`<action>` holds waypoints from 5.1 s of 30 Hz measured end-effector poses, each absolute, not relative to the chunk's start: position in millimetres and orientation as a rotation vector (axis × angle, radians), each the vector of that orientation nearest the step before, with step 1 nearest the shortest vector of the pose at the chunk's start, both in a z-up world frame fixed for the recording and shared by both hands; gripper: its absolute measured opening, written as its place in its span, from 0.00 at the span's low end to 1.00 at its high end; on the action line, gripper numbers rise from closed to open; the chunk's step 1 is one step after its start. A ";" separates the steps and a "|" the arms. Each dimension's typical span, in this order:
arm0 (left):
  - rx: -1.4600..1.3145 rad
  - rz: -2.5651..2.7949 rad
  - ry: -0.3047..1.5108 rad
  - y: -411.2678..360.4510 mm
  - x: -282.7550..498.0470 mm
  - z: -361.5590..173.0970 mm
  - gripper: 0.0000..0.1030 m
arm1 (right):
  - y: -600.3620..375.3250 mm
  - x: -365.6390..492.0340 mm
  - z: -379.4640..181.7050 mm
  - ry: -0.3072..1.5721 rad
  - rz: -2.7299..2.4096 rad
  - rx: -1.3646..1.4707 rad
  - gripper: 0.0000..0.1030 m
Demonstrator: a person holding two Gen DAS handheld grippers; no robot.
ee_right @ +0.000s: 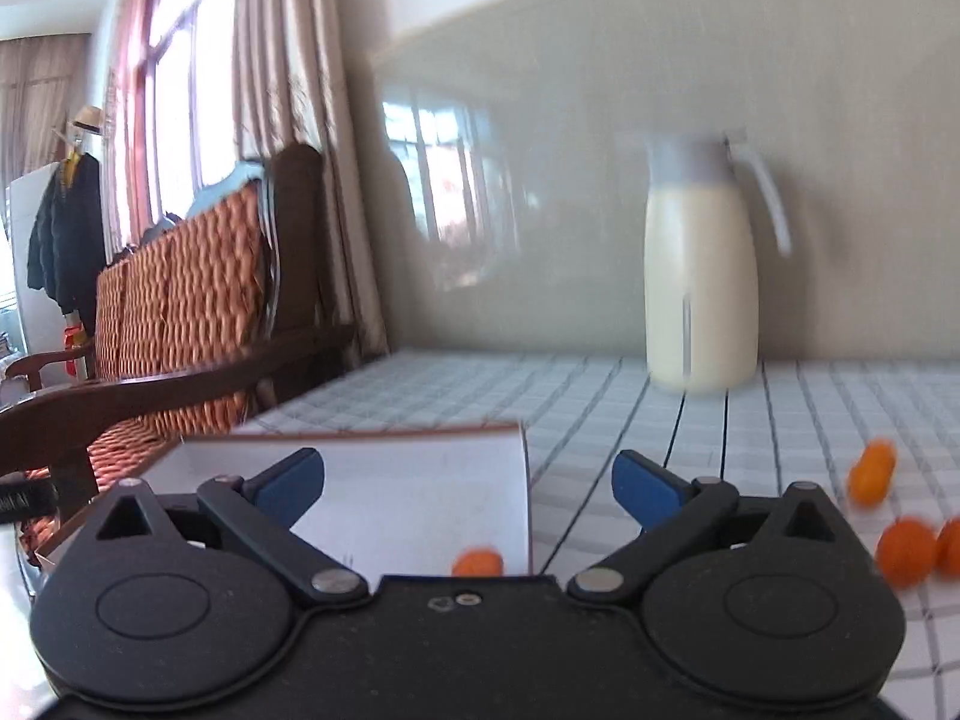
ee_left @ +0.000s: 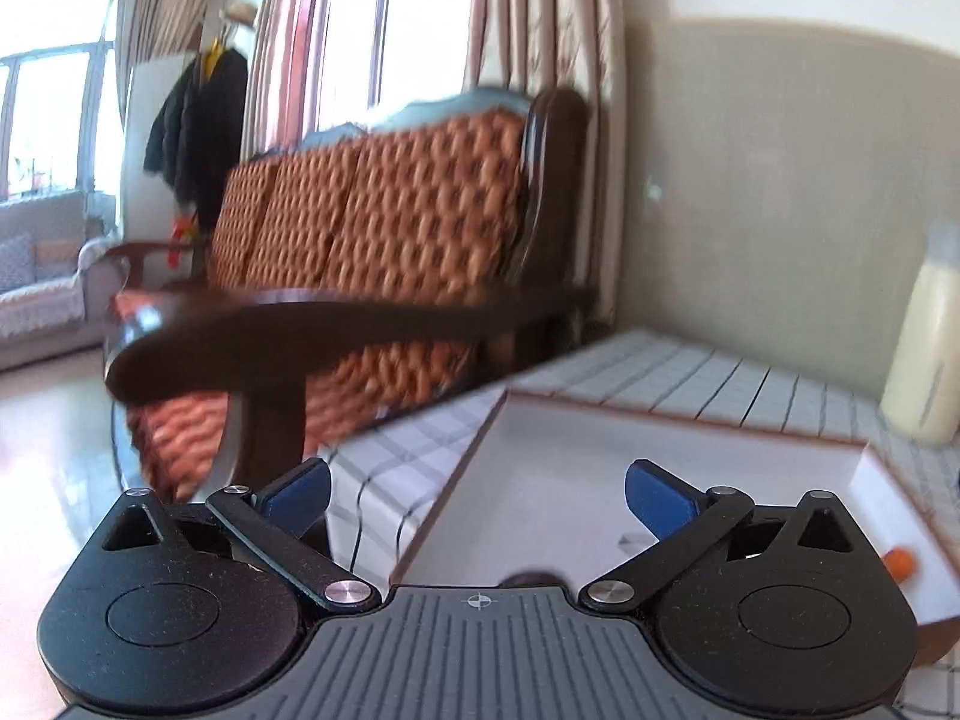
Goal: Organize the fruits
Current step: 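Open both tools to drop the dark fruit and carrot chunk into the box, then move both open tools back toward the remaining fruit on the table, then grasp the brown cut chunk with the left tool while the right tool grasps the small tan round fruit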
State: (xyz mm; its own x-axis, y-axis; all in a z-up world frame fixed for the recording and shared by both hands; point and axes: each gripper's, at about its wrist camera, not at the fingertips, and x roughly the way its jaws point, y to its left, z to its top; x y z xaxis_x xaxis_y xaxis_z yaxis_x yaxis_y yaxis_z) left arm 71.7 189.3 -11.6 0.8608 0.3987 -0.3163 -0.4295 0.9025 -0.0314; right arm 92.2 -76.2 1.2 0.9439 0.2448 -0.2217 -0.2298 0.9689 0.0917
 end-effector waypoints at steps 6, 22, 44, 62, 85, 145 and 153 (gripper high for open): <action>-0.085 0.428 0.253 183.5 58.3 -2.8 1.00 | -79.5 83.6 8.9 0.196 0.258 0.050 0.94; 0.093 0.237 0.260 102.4 51.0 2.2 1.00 | -124.3 69.3 4.3 0.305 0.173 0.097 0.94; 0.168 -0.078 0.334 -27.0 55.0 -12.1 1.00 | -239.5 41.3 -9.4 0.396 -0.161 0.203 0.94; 0.203 -0.256 0.413 -106.6 62.9 -35.8 0.84 | -293.7 19.8 -21.0 0.429 -0.254 0.258 0.88; 0.143 -0.176 0.485 -108.4 107.3 -49.1 0.61 | -264.2 36.7 -29.5 0.472 -0.118 0.181 0.55; 0.148 -0.151 0.490 -114.3 146.2 -60.5 0.55 | -252.3 70.3 -50.3 0.569 -0.068 0.232 0.18; 0.123 -0.149 0.529 -119.6 149.6 -68.1 0.28 | -252.3 70.3 -50.4 0.567 -0.068 0.220 0.18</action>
State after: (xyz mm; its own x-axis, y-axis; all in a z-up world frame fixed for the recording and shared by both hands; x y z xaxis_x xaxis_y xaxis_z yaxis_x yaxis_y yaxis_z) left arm 149.6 -119.6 -68.1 0.8531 -0.1100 -0.5100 0.1731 0.9818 0.0778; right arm 70.3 -252.3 -50.4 0.8418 -0.0039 -0.5398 0.1247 0.9744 0.1873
